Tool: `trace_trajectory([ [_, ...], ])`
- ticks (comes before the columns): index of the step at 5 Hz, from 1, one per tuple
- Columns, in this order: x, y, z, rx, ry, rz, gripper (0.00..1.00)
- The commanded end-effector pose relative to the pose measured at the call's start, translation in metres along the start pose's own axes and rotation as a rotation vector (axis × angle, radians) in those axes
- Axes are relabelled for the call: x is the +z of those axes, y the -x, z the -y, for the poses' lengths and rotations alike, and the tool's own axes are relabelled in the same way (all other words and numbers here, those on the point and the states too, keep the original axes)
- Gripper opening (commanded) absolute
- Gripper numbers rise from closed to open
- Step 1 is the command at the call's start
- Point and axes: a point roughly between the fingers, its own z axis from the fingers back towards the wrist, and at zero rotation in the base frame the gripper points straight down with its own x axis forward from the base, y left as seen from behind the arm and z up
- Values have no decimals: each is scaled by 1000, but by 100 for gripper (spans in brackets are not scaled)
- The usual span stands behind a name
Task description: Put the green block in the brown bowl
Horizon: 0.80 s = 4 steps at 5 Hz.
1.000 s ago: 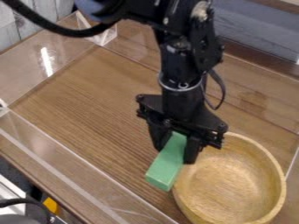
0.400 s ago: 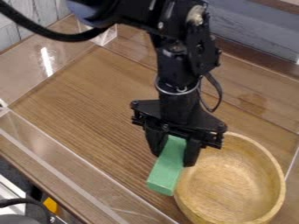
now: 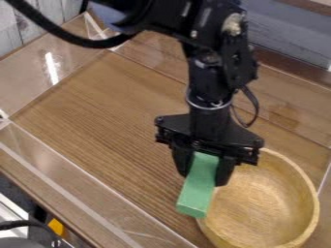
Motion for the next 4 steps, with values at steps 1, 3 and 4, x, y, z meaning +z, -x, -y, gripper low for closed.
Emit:
trace_trajectory([
  [1, 1, 0, 23, 4, 10, 12, 0],
  [3, -22, -7, 39, -105, 10, 6, 0],
  [4, -22, -4, 34, -138, 9, 5, 0],
])
